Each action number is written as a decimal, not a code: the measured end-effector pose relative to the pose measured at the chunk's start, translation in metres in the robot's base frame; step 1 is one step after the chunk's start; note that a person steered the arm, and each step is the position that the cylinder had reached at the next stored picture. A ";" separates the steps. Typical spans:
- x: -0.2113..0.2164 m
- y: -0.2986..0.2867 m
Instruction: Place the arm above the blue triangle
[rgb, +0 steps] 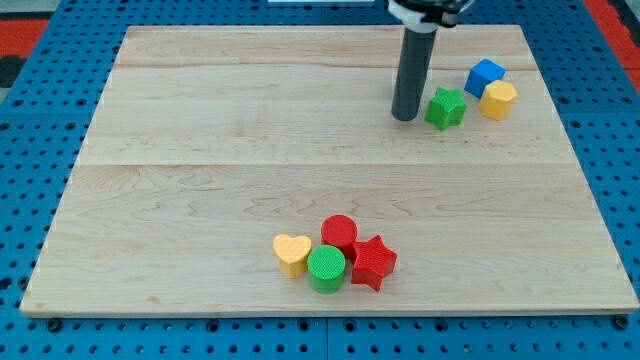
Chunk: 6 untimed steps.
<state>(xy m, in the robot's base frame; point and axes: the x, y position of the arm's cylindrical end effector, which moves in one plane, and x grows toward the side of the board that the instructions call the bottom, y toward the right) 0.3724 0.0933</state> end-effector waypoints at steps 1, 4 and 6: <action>-0.002 -0.002; -0.020 -0.081; -0.138 -0.016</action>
